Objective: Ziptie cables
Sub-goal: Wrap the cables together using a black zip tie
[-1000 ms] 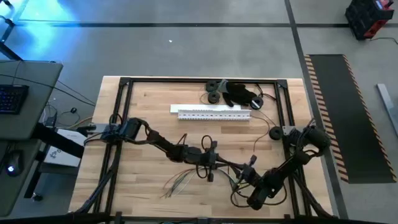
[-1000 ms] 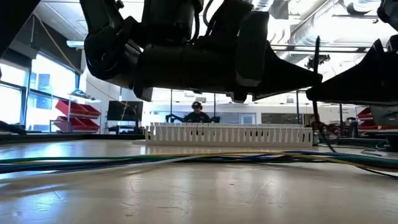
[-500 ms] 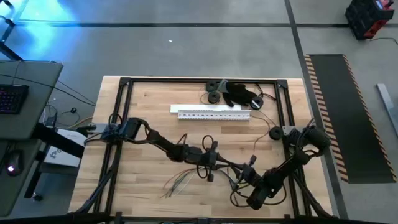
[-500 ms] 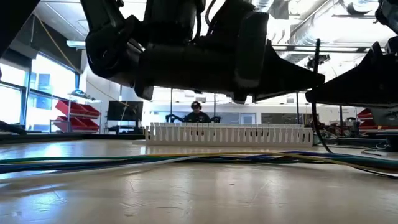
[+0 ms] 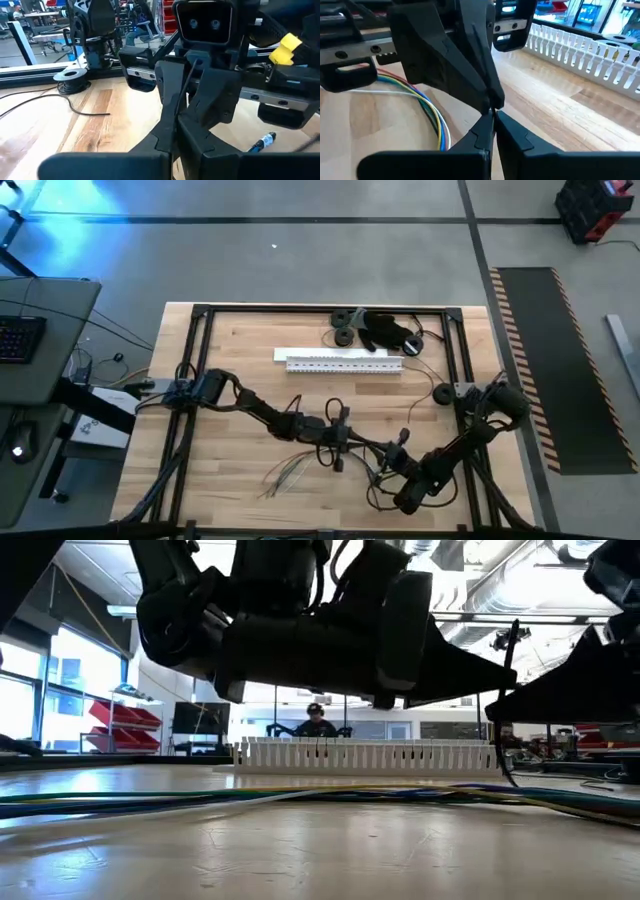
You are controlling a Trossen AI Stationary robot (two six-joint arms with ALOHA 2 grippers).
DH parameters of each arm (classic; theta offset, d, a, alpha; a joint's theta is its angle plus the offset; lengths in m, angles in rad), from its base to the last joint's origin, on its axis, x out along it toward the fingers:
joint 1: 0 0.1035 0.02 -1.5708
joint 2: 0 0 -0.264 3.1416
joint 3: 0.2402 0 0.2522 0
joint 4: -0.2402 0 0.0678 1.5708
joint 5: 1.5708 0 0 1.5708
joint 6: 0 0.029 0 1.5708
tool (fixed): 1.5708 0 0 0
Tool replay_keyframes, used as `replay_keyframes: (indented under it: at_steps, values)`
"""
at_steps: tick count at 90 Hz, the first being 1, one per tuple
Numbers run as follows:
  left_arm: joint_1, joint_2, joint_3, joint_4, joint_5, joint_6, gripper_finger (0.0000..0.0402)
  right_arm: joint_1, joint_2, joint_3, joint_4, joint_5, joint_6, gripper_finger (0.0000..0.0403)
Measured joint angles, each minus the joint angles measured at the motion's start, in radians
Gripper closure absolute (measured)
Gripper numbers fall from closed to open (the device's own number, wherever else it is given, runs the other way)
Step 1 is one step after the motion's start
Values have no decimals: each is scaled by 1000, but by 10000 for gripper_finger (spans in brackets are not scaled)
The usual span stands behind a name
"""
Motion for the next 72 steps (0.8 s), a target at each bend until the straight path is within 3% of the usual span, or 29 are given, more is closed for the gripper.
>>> replay_keyframes:
  at_steps: [11, 27, 39, 52, 63, 72]
  values:
    - [-3, 0, 0, 0, -14, 16, 401, 0, -10, 0, -4, -57, -92, 353]
    - [-3, 0, 0, -20, -26, 16, 402, 17, -68, 0, -13, -93, -188, 259]
    - [-3, 0, 0, -27, -25, 17, 401, 45, -127, 0, -32, -180, -334, 199]
    - [-3, 1, 1, -51, -29, 17, 401, 64, -148, 56, -28, -432, -628, 169]
    - [-2, 2, 1, -53, -31, 17, 401, 64, -111, 147, -30, -683, -877, 170]
    - [-2, 2, 1, -55, -31, 17, 401, 61, -61, 229, -94, -807, -1039, 178]
